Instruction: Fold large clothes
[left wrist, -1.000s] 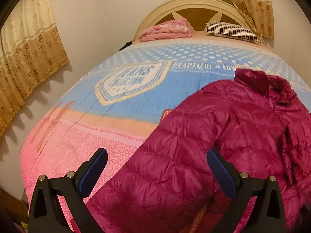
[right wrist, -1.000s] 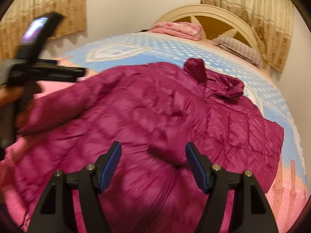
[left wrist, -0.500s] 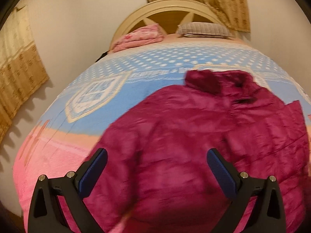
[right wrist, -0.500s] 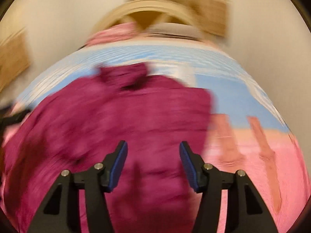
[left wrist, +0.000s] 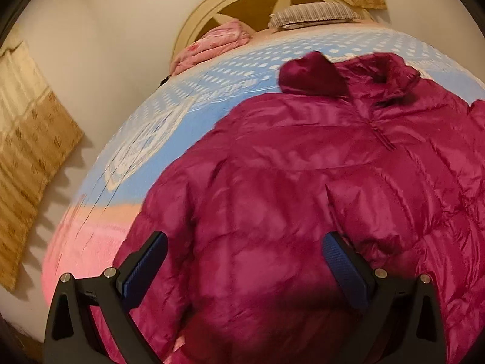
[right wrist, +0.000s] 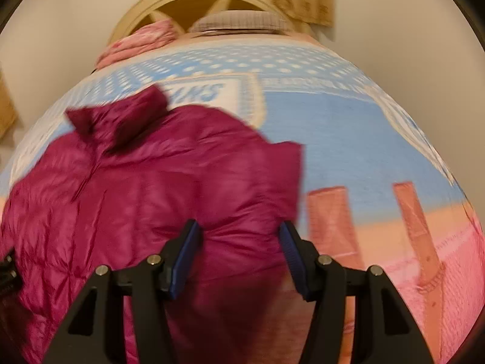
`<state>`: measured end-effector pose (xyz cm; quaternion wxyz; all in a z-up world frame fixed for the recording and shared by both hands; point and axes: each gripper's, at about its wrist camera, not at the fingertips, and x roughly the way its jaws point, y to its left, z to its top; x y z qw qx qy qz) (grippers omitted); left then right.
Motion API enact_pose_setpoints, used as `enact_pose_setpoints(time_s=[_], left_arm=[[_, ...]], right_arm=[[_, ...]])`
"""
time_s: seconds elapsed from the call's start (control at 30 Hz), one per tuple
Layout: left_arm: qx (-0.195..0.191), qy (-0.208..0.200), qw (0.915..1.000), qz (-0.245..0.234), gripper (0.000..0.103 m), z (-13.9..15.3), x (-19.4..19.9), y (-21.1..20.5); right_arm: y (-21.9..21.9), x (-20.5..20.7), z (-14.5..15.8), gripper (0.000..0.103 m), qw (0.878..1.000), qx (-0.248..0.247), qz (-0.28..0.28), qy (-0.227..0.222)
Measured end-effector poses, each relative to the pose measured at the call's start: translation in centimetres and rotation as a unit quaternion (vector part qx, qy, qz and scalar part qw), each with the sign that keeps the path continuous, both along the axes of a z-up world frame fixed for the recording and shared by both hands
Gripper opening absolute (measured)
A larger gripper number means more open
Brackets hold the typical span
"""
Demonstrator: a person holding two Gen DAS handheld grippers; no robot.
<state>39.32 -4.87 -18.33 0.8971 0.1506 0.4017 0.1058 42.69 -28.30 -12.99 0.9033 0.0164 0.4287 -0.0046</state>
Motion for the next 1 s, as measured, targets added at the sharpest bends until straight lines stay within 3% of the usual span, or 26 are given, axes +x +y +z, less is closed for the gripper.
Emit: enact_pose_setpoints(time_s=[0.2, 0.27, 0.37, 0.5, 0.6, 0.7, 0.83, 1.0], left_arm=[[-0.025, -0.059, 0.9978, -0.015, 0.102, 5.0, -1.4, -1.0], [-0.025, -0.06, 0.9976, -0.023, 0.102, 5.3, -1.2, -2.3], [-0.013, -0.051, 0.9983, -0.025, 0.102, 3.9, -0.7, -3.7], [0.011, -0.023, 0.9995, -0.017, 0.102, 0.1, 0.2, -4.4], [0.008, -0.008, 0.9999, -0.006, 0.102, -1.7, 1.0, -4.0], [0.006, -0.003, 1.0, -0.003, 0.102, -2.5, 1.3, -3.8], [0.011, -0.006, 0.9999, -0.008, 0.102, -3.2, 1.1, -3.8], [-0.001, -0.004, 0.9999, -0.009, 0.102, -3.9, 1.4, -3.7]], right_arm=[[3.5, -1.3, -0.9, 0.061, 0.996, -0.043, 0.068, -0.023], [4.6, -1.5, -1.3, 0.061, 0.994, -0.06, 0.086, -0.021], [4.9, -1.5, -1.4, 0.061, 0.994, -0.071, 0.086, -0.022], [3.1, -2.9, 0.6, 0.06, 0.998, -0.028, 0.039, -0.043], [3.5, -4.0, 1.6, 0.062, 0.997, -0.005, 0.05, -0.062], [5.0, -4.1, 0.1, 0.062, 0.995, -0.029, 0.079, -0.047], [5.4, -3.3, -2.4, 0.063, 0.997, -0.029, 0.075, -0.019], [5.9, -3.0, -3.2, 0.064, 0.996, -0.045, 0.076, -0.003]])
